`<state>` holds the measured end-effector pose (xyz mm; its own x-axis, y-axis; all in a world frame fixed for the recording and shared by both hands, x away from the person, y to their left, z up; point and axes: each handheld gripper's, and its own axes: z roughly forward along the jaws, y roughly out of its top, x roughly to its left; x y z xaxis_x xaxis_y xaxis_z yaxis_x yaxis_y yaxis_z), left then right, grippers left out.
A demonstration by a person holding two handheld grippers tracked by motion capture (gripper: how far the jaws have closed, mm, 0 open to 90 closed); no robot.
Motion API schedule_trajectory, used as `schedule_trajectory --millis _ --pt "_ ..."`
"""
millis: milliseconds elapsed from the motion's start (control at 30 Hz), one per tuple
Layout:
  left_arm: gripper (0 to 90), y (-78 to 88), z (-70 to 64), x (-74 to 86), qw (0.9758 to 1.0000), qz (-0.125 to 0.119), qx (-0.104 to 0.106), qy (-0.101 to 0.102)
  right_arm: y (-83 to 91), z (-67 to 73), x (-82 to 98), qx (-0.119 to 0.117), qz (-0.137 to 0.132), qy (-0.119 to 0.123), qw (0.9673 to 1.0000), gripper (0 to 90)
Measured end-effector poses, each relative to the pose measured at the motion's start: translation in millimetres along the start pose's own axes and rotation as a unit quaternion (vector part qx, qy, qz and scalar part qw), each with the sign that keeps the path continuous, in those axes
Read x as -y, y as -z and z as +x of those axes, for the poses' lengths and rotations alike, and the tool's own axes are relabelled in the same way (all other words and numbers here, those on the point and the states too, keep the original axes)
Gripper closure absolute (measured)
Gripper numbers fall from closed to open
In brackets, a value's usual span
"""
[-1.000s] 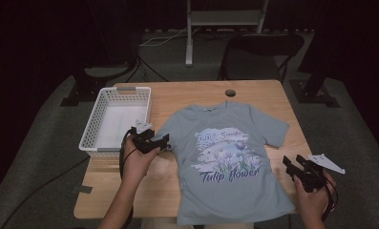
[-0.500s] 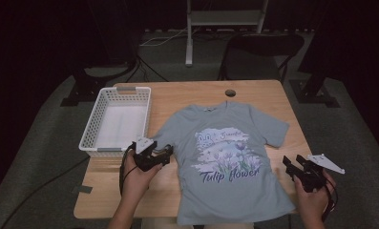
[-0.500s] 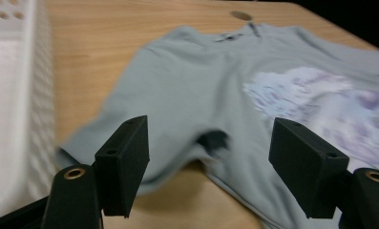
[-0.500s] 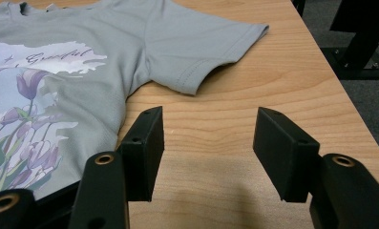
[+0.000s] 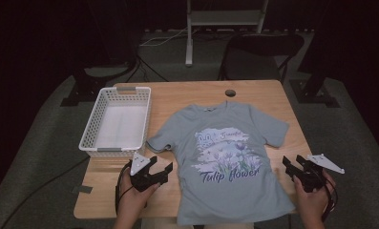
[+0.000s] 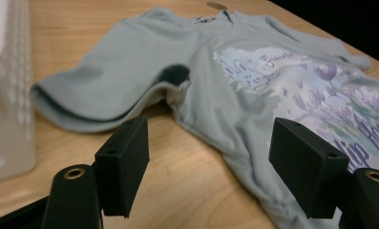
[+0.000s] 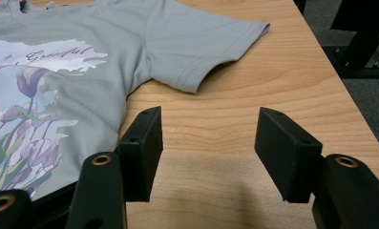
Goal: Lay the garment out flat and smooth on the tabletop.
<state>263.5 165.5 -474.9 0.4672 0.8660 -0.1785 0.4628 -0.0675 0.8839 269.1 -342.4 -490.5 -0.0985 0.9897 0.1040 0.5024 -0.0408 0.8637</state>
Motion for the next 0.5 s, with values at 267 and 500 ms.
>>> schedule_trajectory --millis 267,500 --pt "31.5 15.4 0.1 14.1 1.0000 -0.006 0.002 -0.002 -0.4 -0.7 -0.1 -0.002 0.001 -0.001 1.0000 40.7" --pt "31.5 25.5 5.8 25.0 1.0000 -0.003 0.007 0.002 -1.0 -1.0 -0.4 -0.001 0.004 -0.004 1.0000 40.0"
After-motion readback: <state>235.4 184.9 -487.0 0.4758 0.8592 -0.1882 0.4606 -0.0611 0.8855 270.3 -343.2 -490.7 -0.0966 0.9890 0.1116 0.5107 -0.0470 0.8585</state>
